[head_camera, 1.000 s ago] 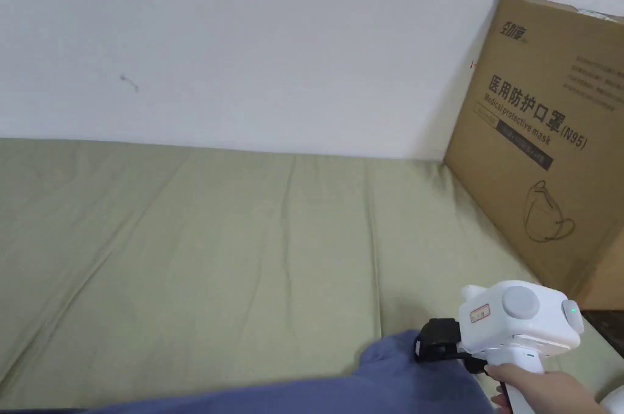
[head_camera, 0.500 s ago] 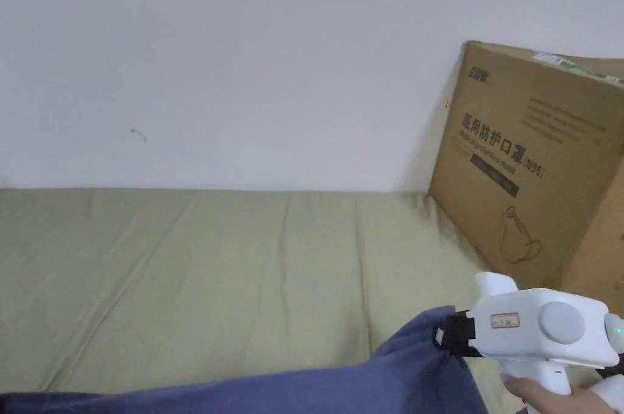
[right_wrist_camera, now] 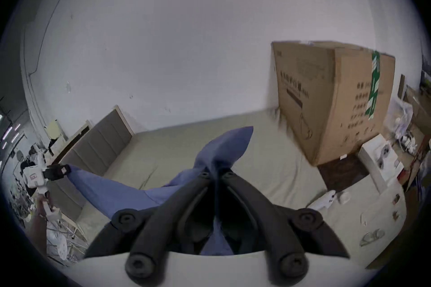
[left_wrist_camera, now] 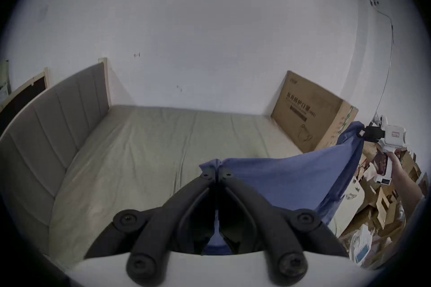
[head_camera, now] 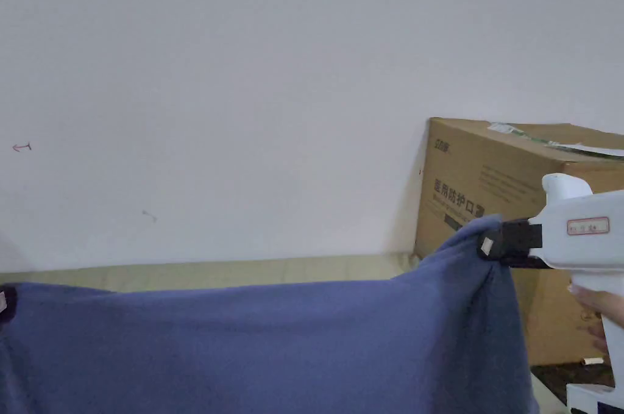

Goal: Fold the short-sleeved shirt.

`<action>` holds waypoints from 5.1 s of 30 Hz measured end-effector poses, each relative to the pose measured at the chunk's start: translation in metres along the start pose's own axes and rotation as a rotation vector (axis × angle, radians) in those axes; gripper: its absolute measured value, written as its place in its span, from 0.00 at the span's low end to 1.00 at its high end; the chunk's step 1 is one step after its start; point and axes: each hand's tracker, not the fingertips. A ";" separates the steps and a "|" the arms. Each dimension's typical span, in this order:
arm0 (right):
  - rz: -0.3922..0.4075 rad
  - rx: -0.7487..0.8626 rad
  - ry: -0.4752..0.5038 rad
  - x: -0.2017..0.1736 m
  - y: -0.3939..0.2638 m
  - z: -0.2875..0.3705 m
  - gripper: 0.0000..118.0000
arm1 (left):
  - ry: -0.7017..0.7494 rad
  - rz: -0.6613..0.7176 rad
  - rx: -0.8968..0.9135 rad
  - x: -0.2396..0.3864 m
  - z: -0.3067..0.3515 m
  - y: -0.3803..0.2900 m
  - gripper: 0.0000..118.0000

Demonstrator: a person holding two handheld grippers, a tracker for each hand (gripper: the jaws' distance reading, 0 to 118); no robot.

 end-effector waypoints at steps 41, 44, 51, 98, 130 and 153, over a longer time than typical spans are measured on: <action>0.171 0.234 -0.292 -0.067 0.169 -0.208 0.01 | 0.221 -0.070 0.088 0.007 -0.213 0.173 0.00; 0.129 0.050 -0.270 -0.029 0.089 -0.246 0.01 | 0.152 -0.027 -0.092 -0.002 -0.244 0.096 0.00; 0.125 -0.489 -0.256 0.053 -0.155 -0.259 0.01 | 0.110 -0.004 -0.582 -0.026 -0.256 -0.127 0.00; -0.192 -0.650 -0.140 0.025 -0.303 0.048 0.99 | 0.038 0.148 -0.458 0.041 0.039 -0.251 0.91; -0.311 -0.486 -0.102 0.059 -0.335 0.052 0.00 | 0.148 0.114 -0.662 -0.005 -0.016 -0.324 0.01; 0.090 -0.735 -0.213 0.063 -0.375 0.032 0.03 | 0.128 0.134 -0.621 0.010 0.023 -0.303 0.01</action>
